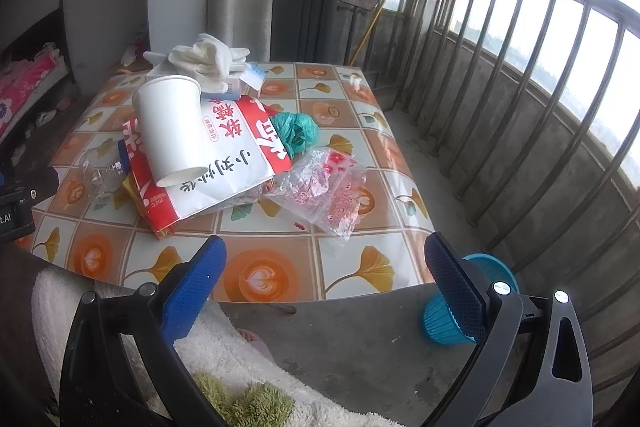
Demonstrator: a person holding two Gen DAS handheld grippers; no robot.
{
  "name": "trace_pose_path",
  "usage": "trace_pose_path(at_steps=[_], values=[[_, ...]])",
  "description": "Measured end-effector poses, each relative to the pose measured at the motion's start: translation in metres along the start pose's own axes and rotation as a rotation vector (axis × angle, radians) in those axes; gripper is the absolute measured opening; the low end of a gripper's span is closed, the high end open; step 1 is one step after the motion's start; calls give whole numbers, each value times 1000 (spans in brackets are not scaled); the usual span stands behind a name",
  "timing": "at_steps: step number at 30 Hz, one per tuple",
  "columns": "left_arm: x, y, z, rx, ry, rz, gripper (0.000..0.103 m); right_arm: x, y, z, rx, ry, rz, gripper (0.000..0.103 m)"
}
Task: Collect trash
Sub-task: 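Move both tools toward the white paper cup and clear wrapper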
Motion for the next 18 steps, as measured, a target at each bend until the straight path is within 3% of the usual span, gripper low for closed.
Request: trace_pose_path(at_steps=[7,18], values=[[5,-7,0,1,23,-6,97,5,-3,0,-2,6,6,95],[18,-40,-6,25,58,-18,97,16,-41,6,18,1,-17,95]])
Point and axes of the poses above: each gripper's, at about its wrist camera, not at the fingertips, and x roughly the way its jaws point, y to its left, z to its top, the point moved 9 cm from there along x, roughly the way its jaws point, and after that the axes turned 14 degrees about z, right-handed, at the moved point
